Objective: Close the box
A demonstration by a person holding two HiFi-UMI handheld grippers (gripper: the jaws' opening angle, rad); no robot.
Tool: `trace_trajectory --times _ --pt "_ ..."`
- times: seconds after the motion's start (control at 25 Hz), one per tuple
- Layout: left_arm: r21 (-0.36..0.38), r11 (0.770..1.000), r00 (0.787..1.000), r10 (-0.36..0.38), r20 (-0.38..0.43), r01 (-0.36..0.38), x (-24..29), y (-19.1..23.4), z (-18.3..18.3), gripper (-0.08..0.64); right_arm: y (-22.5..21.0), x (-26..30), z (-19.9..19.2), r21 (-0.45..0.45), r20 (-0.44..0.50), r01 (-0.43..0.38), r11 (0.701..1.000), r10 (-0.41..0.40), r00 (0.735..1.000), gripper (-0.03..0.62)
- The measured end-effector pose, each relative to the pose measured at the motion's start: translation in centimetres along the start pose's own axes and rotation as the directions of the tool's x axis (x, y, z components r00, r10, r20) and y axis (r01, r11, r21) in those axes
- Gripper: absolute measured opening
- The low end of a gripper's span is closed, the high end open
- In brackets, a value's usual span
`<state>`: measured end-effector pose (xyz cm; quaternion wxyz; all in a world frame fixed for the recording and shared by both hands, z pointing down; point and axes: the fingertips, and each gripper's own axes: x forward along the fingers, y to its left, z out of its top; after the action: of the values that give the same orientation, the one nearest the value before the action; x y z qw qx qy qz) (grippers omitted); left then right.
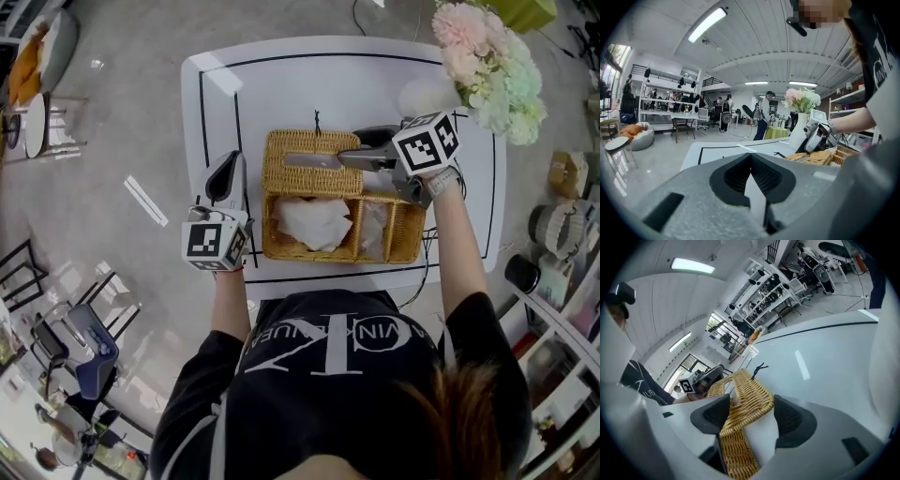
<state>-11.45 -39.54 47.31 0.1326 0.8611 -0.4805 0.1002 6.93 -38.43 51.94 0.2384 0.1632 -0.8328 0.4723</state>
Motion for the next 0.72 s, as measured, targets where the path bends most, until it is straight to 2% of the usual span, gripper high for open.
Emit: trace_trajectory --times 0.12,0.32,0.52,0.72 --pt "0.004 1.000 1.000 0.005 0.001 -0.005 -0.2 0.0 0.1 0.011 0.3 -0.3 0.2 -0.045 0.025 0.028 0.999 -0.027 0.999 0.291" --pt "0.010 1.000 1.000 0.014 0.020 -0.014 -0.9 -0.1 0.6 0.011 1.2 -1.6 1.4 -0.157 0.109 0.134 0.978 -0.118 0.987 0.268" --pt "0.023 1.000 0.999 0.013 0.049 -0.014 -2.0 -0.9 2.0 0.011 2.8 -3.4 2.7 -0.224 0.234 0.247 0.943 -0.194 0.953 0.215" --pt "0.044 0.999 0.996 0.012 0.088 -0.015 -3.2 -2.0 3.7 0.011 5.0 -5.5 3.7 -0.294 0.334 0.337 0.894 -0.234 0.913 0.166"
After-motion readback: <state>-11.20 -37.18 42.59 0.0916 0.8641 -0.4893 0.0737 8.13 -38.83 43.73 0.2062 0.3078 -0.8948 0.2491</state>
